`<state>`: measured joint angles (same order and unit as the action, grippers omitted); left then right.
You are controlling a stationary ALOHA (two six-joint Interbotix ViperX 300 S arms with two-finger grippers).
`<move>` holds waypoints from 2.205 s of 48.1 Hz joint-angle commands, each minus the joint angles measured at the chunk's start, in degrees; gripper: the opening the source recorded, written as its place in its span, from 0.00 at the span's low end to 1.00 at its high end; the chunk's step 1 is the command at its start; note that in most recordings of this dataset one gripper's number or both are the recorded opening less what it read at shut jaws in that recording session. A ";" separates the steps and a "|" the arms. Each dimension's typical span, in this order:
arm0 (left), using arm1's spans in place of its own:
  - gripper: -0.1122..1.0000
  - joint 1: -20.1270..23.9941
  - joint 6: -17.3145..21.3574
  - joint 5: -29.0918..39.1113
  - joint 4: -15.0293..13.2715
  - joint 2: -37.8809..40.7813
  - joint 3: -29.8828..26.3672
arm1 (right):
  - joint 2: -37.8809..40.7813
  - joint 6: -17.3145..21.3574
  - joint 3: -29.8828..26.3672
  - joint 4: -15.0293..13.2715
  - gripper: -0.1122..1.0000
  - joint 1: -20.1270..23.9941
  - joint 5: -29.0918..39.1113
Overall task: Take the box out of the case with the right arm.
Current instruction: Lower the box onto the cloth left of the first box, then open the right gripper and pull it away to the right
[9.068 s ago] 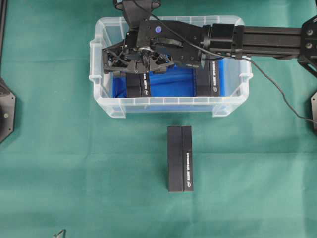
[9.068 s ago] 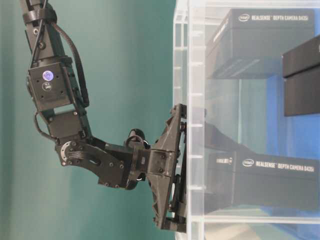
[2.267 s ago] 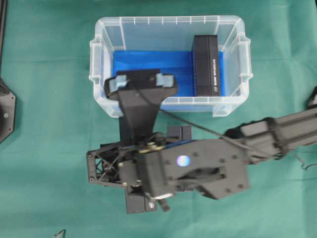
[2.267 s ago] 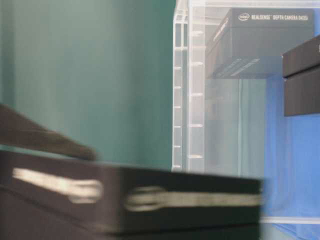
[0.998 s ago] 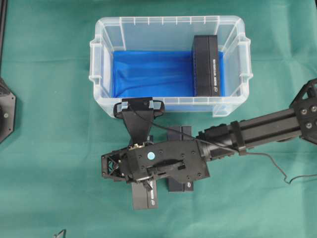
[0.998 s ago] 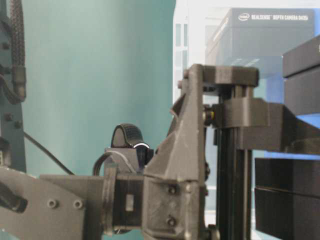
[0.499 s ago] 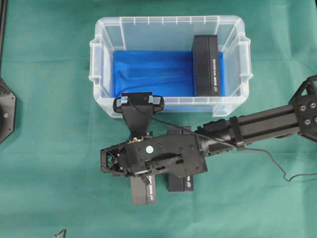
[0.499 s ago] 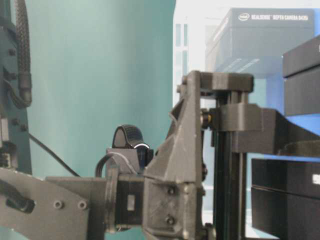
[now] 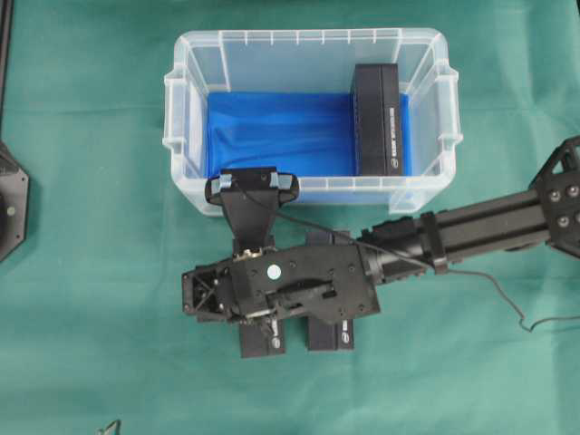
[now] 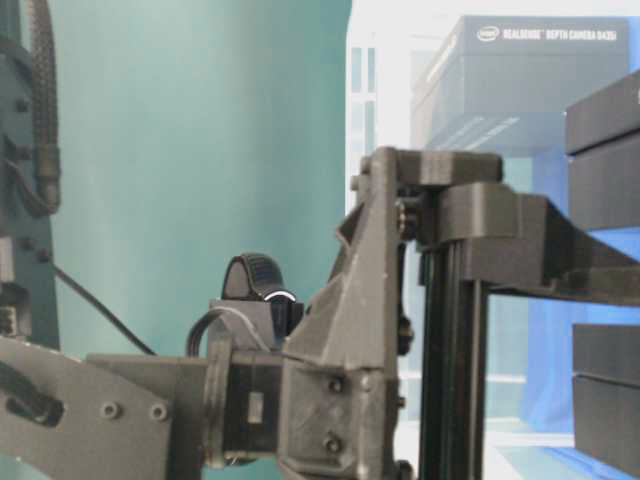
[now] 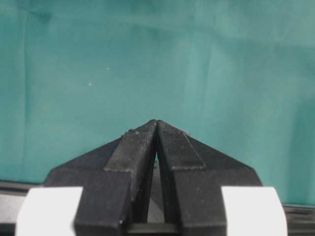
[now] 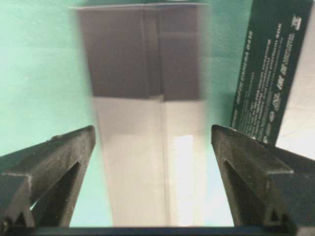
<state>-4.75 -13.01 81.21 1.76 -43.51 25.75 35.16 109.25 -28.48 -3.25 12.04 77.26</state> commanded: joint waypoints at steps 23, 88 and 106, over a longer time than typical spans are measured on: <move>0.10 0.26 0.09 -0.26 0.26 0.18 -1.32 | -5.01 0.18 -0.70 -0.62 0.91 -0.18 0.09; 0.10 0.26 -0.09 -0.18 0.26 0.00 -1.32 | -23.29 0.70 10.72 -3.16 0.91 2.29 11.69; 0.10 0.35 0.09 -0.18 0.26 -0.09 -1.23 | -42.98 6.15 36.21 -3.16 0.90 7.03 6.77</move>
<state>-4.66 -13.01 81.21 1.85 -43.68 25.75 -2.37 114.79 3.96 -6.42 17.67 85.17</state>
